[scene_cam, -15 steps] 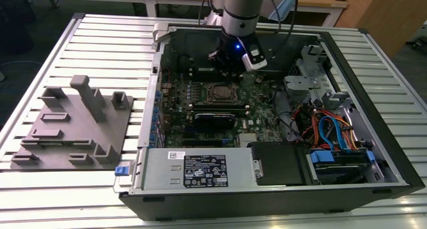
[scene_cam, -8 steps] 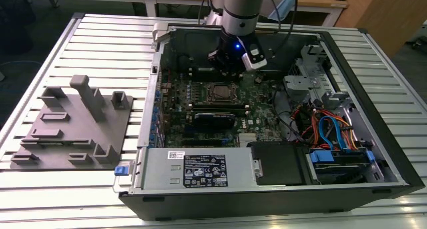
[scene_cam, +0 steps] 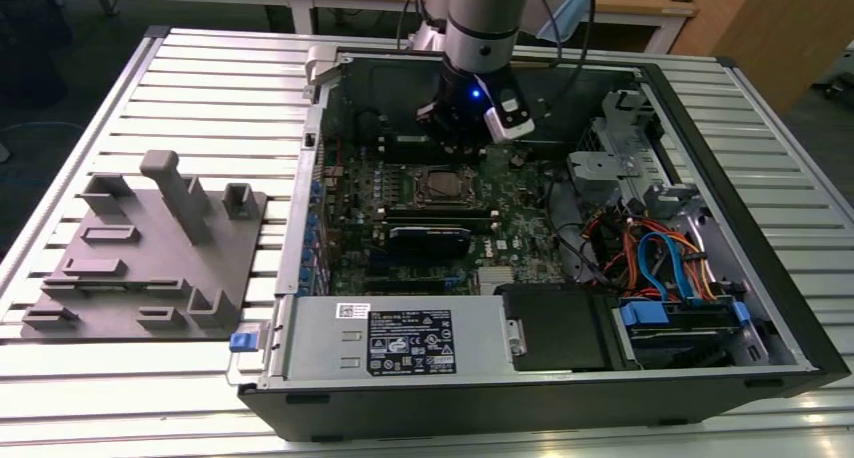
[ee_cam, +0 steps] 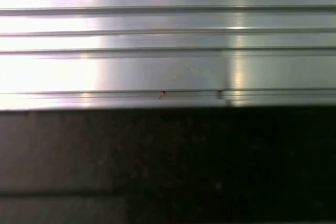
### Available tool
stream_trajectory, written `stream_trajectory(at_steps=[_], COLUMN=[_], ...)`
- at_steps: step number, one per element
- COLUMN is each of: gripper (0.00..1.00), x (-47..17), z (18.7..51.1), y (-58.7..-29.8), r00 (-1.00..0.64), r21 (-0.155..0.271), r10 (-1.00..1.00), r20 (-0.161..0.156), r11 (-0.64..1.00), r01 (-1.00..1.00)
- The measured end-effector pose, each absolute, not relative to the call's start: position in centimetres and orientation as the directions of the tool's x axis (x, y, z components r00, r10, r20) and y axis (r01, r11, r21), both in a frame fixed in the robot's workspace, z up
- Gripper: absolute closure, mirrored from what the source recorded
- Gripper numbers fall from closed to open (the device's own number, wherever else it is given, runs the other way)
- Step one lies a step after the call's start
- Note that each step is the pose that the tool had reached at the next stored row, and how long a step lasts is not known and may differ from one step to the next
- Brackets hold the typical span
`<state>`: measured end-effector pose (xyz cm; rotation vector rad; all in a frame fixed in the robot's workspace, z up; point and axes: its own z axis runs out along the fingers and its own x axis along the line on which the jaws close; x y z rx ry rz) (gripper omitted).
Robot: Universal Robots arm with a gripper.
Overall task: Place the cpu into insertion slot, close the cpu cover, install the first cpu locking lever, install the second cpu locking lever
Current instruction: 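Install the first cpu locking lever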
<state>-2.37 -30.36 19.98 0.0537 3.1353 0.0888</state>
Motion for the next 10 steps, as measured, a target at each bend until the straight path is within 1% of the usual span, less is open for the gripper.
stream_trajectory(at_steps=[10], gripper=[0.9], x=[-2.35], z=[19.9], y=[-30.35], r00=[-0.999], r21=[0.053], r10=[0.034], r20=[-0.004], r11=[0.998], r01=[0.034])
